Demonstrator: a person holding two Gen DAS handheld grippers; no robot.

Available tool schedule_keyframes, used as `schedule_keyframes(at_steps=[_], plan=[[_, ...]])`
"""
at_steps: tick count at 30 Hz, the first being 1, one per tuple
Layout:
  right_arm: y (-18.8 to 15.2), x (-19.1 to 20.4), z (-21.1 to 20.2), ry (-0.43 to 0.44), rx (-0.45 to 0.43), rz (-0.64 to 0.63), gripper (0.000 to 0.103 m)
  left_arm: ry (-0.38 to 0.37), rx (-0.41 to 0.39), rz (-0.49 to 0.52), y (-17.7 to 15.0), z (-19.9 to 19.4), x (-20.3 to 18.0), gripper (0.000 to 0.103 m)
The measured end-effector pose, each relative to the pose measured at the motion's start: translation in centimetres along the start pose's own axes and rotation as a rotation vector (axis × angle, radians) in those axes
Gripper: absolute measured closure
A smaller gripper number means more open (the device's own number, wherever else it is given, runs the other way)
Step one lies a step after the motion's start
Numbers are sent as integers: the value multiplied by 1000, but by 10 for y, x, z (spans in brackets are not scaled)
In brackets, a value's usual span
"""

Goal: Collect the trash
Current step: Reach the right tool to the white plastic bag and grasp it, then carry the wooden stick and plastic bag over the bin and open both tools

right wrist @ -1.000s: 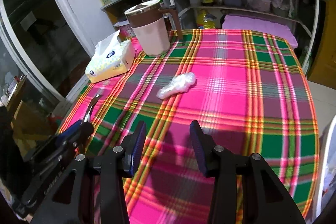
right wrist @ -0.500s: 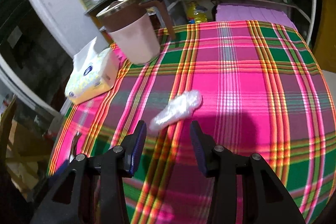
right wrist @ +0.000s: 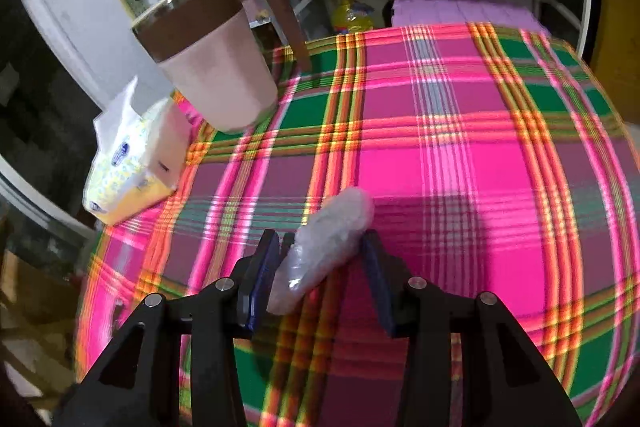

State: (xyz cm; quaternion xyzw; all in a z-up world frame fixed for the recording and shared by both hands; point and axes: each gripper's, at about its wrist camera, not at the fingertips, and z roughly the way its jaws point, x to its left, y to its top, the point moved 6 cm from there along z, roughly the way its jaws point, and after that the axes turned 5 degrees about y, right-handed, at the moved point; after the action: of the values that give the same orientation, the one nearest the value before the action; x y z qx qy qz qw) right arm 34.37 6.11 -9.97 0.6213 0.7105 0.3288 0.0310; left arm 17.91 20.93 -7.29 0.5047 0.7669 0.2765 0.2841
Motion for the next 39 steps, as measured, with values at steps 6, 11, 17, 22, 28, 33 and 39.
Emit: schedule_keyframes(at_steps=[6, 11, 17, 22, 28, 33, 39], plan=[[-2, -9, -6, -21, -9, -10, 74, 16, -7, 12, 1, -2, -3, 84], [-12, -11, -27, -2, -16, -34, 75, 20, -18, 24, 3, -11, -10, 84], [-31, -6, -60, 40, -33, -82, 75, 14, -40, 55, 3, -29, -28, 84], [-48, -11, -95, 67, -56, -101, 75, 0, -52, 88, -2, -45, -48, 84], [-69, -22, -133, 67, -88, -131, 75, -28, -62, 128, -10, -63, -79, 84], [-82, -37, -162, 57, -114, -136, 75, -56, -64, 168, -19, -75, -106, 84], [-93, -59, -192, 29, -151, -128, 75, -89, -62, 215, -31, -85, -137, 84]])
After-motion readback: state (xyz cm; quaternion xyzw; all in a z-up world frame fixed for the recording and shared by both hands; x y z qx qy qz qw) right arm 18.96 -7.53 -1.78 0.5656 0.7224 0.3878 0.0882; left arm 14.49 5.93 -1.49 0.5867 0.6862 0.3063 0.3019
